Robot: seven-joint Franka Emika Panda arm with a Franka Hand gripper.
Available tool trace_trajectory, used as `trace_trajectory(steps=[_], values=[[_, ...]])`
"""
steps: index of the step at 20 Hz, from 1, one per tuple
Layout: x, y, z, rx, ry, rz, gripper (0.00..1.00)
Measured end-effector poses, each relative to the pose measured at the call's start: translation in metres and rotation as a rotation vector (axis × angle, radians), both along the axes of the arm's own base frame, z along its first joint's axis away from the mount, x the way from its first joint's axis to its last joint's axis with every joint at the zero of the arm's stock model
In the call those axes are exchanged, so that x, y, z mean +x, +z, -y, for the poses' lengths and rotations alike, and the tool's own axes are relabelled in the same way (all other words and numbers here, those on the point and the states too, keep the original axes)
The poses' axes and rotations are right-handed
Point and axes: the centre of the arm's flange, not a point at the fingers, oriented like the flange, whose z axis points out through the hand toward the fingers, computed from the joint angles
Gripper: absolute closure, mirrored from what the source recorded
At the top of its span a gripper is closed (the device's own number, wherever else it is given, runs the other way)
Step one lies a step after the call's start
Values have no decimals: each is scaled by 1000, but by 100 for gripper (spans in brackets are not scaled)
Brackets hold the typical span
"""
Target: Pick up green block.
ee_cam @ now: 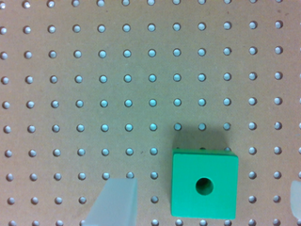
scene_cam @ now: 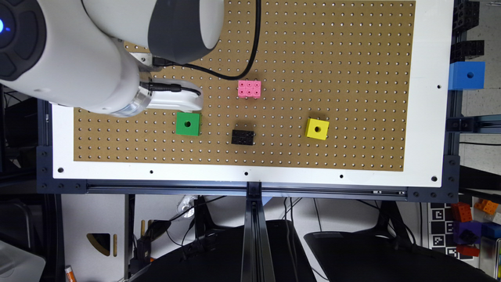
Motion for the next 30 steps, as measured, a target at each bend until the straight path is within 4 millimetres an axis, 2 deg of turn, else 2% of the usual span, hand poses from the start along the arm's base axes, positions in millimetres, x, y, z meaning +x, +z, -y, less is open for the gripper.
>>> trace_trajectory(steps=[3, 8, 12, 14, 16, 19, 30], values=[[0, -4, 0, 2, 1, -6, 0], [1, -29, 0, 9, 1, -25, 0], [1, -33, -1, 10, 2, -31, 0], [2, -42, -1, 13, 2, -38, 0], [3, -66, -1, 14, 2, -40, 0], [5, -83, 0, 14, 3, -36, 0], [17, -74, -6, 12, 15, -8, 0]])
